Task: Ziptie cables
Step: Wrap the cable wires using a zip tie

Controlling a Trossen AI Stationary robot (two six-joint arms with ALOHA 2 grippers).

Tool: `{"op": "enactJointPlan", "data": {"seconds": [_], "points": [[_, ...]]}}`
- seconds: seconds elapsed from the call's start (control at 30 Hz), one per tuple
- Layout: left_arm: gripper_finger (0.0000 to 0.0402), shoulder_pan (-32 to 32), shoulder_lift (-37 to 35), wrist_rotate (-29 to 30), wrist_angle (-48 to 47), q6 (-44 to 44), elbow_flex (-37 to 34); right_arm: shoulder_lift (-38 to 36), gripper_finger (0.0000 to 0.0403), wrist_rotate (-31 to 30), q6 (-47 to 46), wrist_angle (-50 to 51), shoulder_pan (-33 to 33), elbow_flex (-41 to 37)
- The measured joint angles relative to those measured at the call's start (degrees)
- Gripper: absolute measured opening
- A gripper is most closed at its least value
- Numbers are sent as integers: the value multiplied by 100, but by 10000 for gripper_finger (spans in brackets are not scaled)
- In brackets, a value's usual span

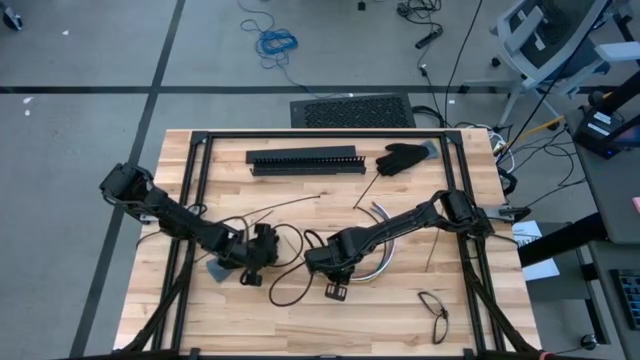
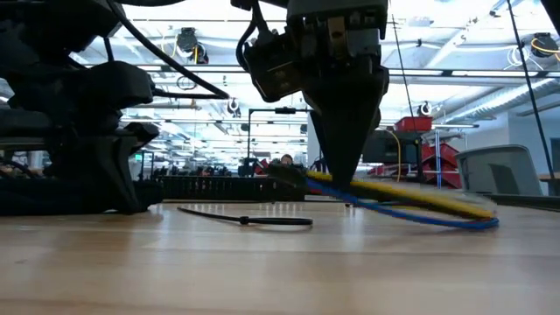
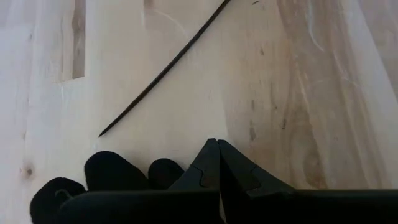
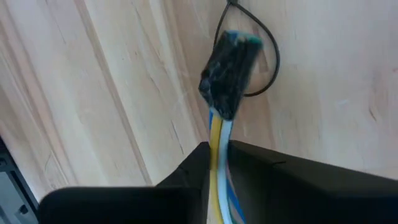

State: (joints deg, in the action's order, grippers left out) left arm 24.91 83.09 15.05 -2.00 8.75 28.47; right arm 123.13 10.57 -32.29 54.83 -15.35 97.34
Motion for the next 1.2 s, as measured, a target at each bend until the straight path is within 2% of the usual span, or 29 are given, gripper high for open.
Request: {"op": "enactJointPlan", "data": {"seconds": [0.43,0.6,0.67,0.83,0.93,1.07,1.2], "points": [[0,78,0,9,2,-49,2,-24,65,-103,-164,-35,-2,0],[0,6,0,455,63,-621,2,-405,65,-970,-367,-62,-56,-2],[0,-79,0,459,137,-621,2,-685,65,-1392,-466,120,-58,-2],[0,-116,0,218,156,-616,3,-1608,66,-2958,-974,1153,-101,0],[0,-120,-130,214,127,-638,28,-2095,66,-3671,-1517,1916,-153,0],[0,-116,-347,171,122,-1070,157,-2642,66,-4319,-2339,2858,-327,-2],[0,-203,-513,110,161,-1104,375,-3048,68,-4504,-3108,3395,-614,-120]]}}
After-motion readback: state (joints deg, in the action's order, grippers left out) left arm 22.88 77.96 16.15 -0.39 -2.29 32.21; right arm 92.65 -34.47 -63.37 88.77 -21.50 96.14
